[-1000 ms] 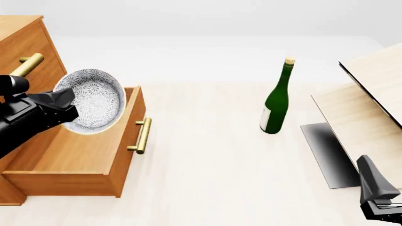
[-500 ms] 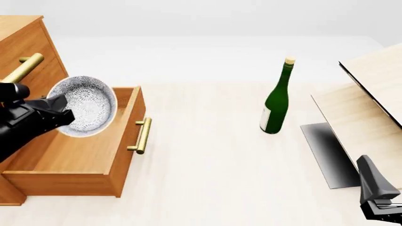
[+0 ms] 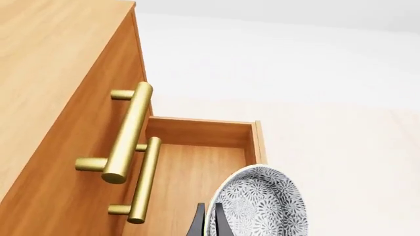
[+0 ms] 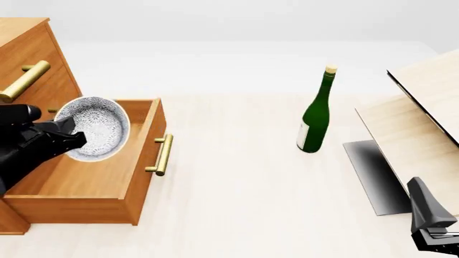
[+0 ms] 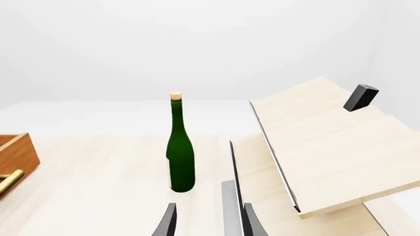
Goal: Put the bowl in the bottom drawer of the cabinet and close it.
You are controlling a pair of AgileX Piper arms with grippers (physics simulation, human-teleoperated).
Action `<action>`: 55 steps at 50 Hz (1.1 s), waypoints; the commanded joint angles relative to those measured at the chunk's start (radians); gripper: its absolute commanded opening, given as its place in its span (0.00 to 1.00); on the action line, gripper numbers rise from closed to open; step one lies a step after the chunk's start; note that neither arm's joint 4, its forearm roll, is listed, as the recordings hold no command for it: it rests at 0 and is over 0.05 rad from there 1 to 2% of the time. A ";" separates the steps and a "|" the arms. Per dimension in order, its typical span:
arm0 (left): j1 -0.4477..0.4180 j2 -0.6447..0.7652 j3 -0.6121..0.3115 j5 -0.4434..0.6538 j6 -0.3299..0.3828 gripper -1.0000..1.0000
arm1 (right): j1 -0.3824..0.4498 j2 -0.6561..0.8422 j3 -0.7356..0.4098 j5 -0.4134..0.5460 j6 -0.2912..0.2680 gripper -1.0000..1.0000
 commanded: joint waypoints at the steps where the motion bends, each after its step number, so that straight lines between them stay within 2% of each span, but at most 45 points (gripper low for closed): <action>1: 0.024 0.027 0.017 -0.036 0.021 0.00 | 0.000 0.000 0.000 0.000 0.000 1.00; 22: 0.046 0.076 0.049 -0.090 0.050 0.00 | 0.000 0.000 0.000 0.000 0.000 1.00; 55: 0.080 0.190 0.092 -0.184 0.054 0.00 | 0.000 0.000 0.000 0.000 0.000 1.00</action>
